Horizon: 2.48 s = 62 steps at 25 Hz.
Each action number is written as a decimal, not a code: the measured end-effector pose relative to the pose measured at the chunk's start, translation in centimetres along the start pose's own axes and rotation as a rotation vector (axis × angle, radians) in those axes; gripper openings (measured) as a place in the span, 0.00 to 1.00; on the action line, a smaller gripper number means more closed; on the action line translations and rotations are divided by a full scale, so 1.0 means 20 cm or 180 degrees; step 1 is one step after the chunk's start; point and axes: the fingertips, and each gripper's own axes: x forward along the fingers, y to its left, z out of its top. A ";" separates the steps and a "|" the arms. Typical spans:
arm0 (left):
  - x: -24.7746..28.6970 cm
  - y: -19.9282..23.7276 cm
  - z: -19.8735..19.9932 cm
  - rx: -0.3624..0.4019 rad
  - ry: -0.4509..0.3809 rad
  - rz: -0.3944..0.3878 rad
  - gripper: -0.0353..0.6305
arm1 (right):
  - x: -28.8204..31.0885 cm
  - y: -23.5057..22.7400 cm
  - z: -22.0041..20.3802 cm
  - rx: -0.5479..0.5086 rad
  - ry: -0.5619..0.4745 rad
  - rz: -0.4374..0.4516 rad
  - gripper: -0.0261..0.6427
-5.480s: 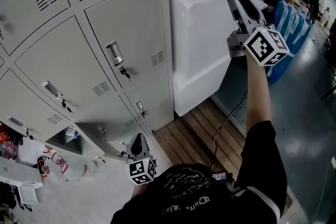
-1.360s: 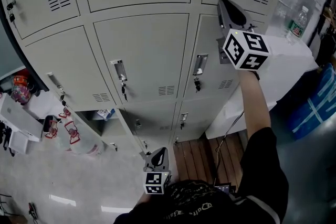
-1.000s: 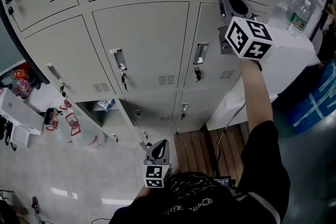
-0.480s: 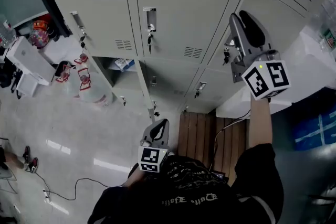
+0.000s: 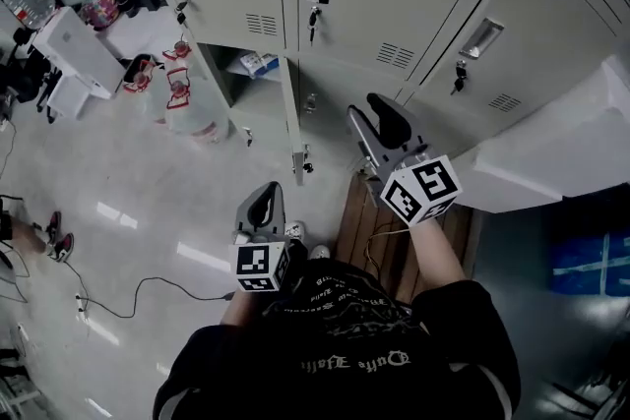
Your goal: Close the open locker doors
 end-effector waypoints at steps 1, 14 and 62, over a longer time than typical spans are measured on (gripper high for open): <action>-0.02 0.05 -0.01 -0.0009 0.0003 0.0111 0.06 | 0.00 0.04 -0.08 0.0058 0.0096 0.0046 0.27; -0.26 0.21 -0.11 -0.0147 0.0005 0.0697 0.06 | 0.17 0.36 -0.85 -0.0151 0.1314 0.0343 0.28; 0.00 1.56 0.00 0.0015 0.0149 0.0054 0.06 | 1.34 0.86 -0.99 -0.0293 0.1201 -0.0043 0.13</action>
